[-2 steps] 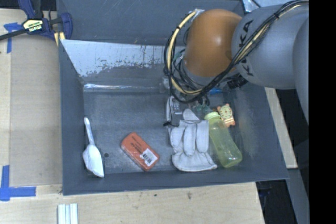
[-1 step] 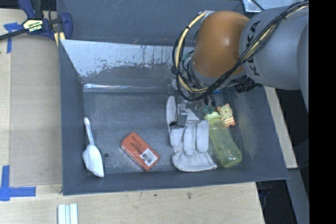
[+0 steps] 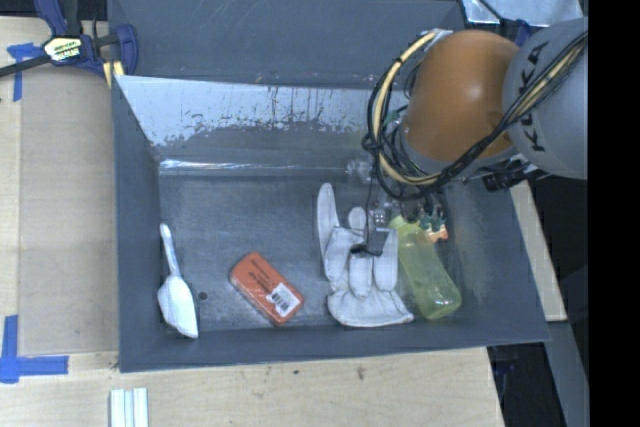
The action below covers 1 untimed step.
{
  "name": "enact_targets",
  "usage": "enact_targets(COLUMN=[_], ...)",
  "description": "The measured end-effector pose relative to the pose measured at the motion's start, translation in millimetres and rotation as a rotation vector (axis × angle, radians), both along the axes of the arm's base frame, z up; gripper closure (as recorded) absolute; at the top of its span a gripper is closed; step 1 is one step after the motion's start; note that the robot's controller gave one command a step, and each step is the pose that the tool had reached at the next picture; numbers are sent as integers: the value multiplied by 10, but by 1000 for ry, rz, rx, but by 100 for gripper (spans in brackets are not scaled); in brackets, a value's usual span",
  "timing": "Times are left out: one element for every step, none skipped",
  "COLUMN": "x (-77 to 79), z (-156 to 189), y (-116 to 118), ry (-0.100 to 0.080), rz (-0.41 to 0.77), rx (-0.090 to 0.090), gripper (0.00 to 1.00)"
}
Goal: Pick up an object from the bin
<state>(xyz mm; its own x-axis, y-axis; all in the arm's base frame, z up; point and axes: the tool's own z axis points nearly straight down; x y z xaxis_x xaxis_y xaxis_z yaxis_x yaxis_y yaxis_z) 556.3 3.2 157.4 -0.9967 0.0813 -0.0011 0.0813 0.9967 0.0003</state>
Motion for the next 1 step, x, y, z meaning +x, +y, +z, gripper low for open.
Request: enact_targets(x=[15], z=[-384], y=[-138], ry=[-7], rz=[-4], rx=[-1], gripper=[0])
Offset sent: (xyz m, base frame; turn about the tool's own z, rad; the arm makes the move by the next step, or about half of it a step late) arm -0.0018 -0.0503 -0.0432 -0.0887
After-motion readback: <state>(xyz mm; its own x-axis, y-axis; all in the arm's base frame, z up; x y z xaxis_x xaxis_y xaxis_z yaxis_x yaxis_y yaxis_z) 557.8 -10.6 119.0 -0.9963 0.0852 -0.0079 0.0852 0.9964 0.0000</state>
